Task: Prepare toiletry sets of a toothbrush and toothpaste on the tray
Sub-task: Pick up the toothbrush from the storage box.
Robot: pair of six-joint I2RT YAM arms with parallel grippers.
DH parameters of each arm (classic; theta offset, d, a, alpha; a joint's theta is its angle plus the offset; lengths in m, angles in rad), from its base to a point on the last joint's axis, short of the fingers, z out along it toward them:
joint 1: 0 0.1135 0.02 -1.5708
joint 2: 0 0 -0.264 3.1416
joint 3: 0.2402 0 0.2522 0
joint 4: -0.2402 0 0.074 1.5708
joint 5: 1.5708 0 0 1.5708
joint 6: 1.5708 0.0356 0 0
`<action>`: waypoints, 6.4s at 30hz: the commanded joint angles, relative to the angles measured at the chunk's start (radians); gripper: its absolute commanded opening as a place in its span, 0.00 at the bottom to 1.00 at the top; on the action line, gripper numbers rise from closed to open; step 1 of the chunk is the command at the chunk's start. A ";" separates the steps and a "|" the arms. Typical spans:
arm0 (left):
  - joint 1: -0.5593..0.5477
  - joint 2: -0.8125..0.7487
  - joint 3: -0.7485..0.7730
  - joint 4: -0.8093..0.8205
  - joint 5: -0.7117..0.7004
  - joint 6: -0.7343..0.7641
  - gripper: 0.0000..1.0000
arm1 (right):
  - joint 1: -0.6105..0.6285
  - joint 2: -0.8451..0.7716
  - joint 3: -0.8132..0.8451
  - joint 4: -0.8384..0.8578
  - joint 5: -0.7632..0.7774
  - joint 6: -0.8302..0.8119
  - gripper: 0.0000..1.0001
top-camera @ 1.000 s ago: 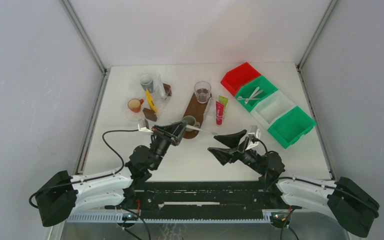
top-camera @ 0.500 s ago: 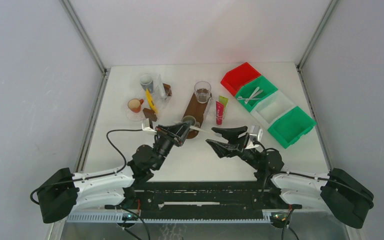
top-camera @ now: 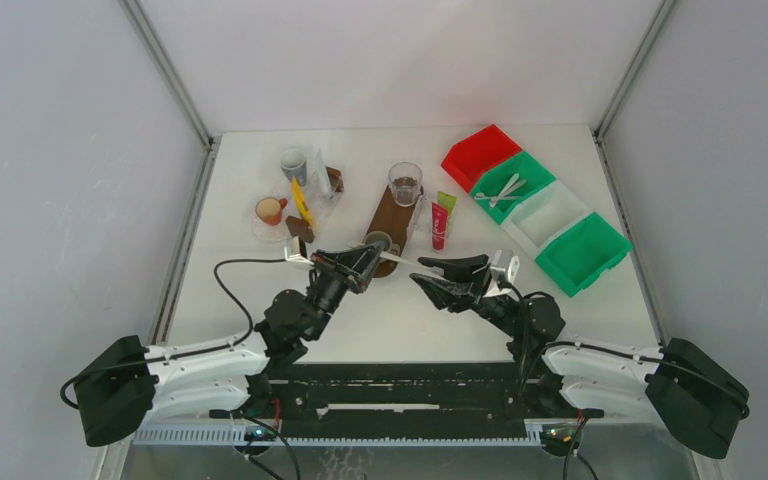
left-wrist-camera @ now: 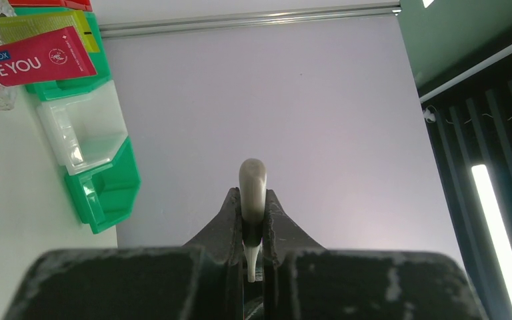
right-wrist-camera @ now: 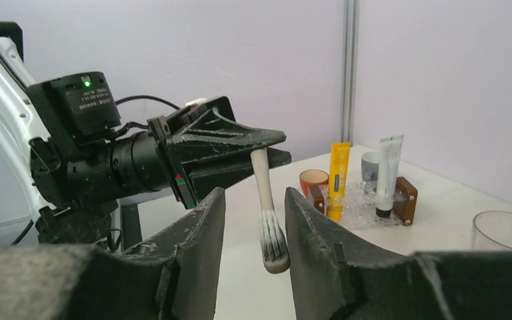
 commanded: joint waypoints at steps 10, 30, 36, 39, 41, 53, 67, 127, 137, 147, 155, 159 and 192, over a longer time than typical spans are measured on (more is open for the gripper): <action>-0.007 0.017 0.050 0.054 0.024 -0.017 0.00 | 0.009 -0.040 0.036 -0.055 -0.010 -0.042 0.26; -0.006 -0.161 -0.086 -0.049 0.035 0.361 1.00 | -0.010 -0.365 0.034 -0.522 0.086 -0.029 0.00; -0.003 -0.406 -0.093 -0.376 0.166 0.805 1.00 | -0.086 -0.502 0.081 -0.882 0.001 0.001 0.00; 0.003 -0.518 -0.017 -0.637 0.233 1.012 1.00 | -0.128 -0.515 0.132 -1.044 -0.083 -0.033 0.00; 0.005 -0.561 0.044 -0.780 0.270 1.115 1.00 | -0.150 -0.501 0.170 -1.134 -0.133 -0.054 0.00; 0.023 -0.250 0.360 -1.062 0.640 1.391 0.95 | -0.252 -0.272 0.321 -1.354 -0.469 -0.132 0.00; 0.094 0.169 0.549 -1.037 1.082 1.434 0.83 | -0.309 -0.232 0.322 -1.334 -0.612 -0.140 0.00; 0.124 -0.192 0.084 -0.246 0.452 0.666 0.00 | 0.008 -0.106 0.140 -0.550 -0.189 0.340 0.72; 0.083 -0.134 0.111 -0.263 0.423 0.683 0.00 | 0.043 -0.040 0.212 -0.579 -0.119 0.347 0.56; 0.073 -0.116 0.132 -0.274 0.440 0.701 0.16 | 0.050 0.005 0.258 -0.653 -0.125 0.336 0.00; 0.121 -0.176 0.109 -0.274 0.593 0.724 0.64 | 0.043 -0.048 0.232 -0.633 -0.243 0.312 0.00; 0.191 -0.194 0.100 -0.229 0.776 0.694 0.64 | 0.042 -0.048 0.229 -0.612 -0.304 0.309 0.00; 0.299 -0.223 0.225 -0.396 1.053 0.781 0.00 | -0.004 -0.076 0.230 -0.661 -0.417 0.287 0.04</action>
